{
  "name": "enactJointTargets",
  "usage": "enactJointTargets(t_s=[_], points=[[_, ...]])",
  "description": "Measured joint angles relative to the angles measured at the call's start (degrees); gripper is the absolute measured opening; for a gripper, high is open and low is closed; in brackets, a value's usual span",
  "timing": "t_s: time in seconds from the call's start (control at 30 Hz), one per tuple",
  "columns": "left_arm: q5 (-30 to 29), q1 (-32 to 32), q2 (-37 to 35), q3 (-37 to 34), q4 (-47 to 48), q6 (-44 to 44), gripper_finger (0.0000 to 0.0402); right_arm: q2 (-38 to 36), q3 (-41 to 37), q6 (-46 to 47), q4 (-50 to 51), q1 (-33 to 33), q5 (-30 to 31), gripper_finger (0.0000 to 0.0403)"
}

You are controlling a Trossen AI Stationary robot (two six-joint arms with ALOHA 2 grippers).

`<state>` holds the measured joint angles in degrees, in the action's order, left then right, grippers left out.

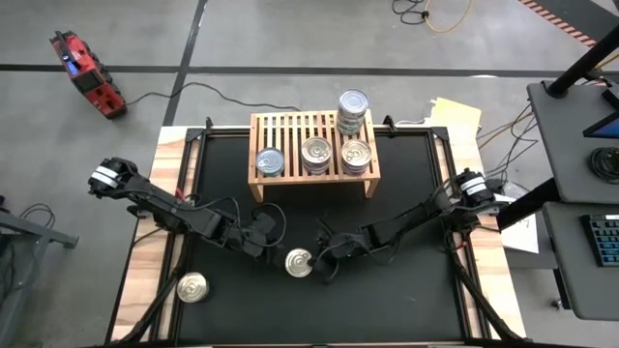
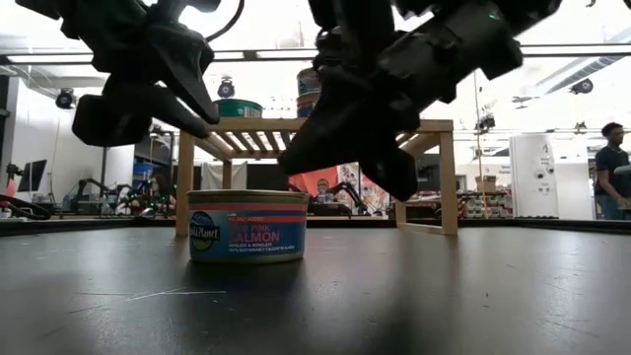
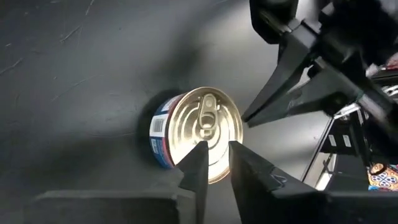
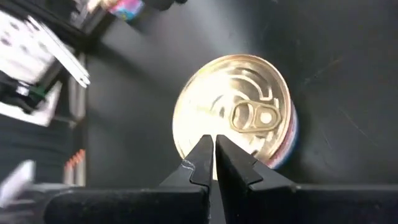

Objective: Stack canned seafood by type on shelf
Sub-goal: Stack the blue pink tuna can on top of the blue pink tuna can on the shelf

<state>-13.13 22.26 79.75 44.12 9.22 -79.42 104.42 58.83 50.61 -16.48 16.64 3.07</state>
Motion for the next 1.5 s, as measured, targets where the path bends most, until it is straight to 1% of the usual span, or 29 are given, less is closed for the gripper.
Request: enactJointTargets(t_s=[0.23, 0.37, 0.5, 0.57, 0.73, 0.87, 0.97, 1.07, 1.23, 1.37, 1.5], points=[[0.1, 0.0, 0.0, 0.0, 1.2, -0.8, 0.0089, 2.9, 7.7, -3.8, 14.8, 0.1, 0.1, 0.0009], [0.1, 0.0, 0.0, 0.0, 1.5, -0.9, 0.0114, 3.3, 9.6, -5.1, 18.8, 0.4, 0.9, 0.0009], [0.0, 0.0, 0.0, 0.0, 1.2, -1.2, 0.0139, 3.3, 9.3, -5.5, 19.4, 0.9, 1.7, 0.0009], [0.0, 0.0, 0.0, 0.0, 1.1, -3.3, 0.0154, 3.3, 9.1, -5.3, 19.2, 1.1, 1.9, 0.0009], [0.0, 0.5, 0.4, 0.0, 0.6, -5.7, 0.0205, 3.3, 8.4, -5.0, 19.0, 2.0, 3.0, 0.0009], [0.0, 0.9, 2.7, 0.0, -2.4, -5.7, 0.0248, 3.3, 8.0, -5.1, 18.9, 2.4, 4.0, 0.0009], [0.1, 1.2, 5.2, 0.0, -4.9, -5.9, 0.0270, 3.2, 7.6, -5.0, 18.5, 2.6, 5.0, 0.0009], [0.1, 1.5, 7.6, 0.0, -6.6, -7.3, 0.0281, 3.2, 7.1, -4.7, 18.6, 2.9, 6.1, 0.0009], [0.1, 2.1, 10.5, 0.0, -10.9, -8.2, 0.0284, 3.2, 5.8, -4.4, 17.4, 3.8, 8.5, 0.0009], [0.2, 2.4, 11.1, 0.0, -13.7, -8.8, 0.0284, 3.2, 3.9, -2.9, 14.8, 4.3, 9.3, 0.0009], [0.1, 2.4, 11.1, 0.0, -13.7, -9.2, 0.0284, 3.2, 3.0, -2.2, 13.2, 4.7, 9.5, 0.0009]])
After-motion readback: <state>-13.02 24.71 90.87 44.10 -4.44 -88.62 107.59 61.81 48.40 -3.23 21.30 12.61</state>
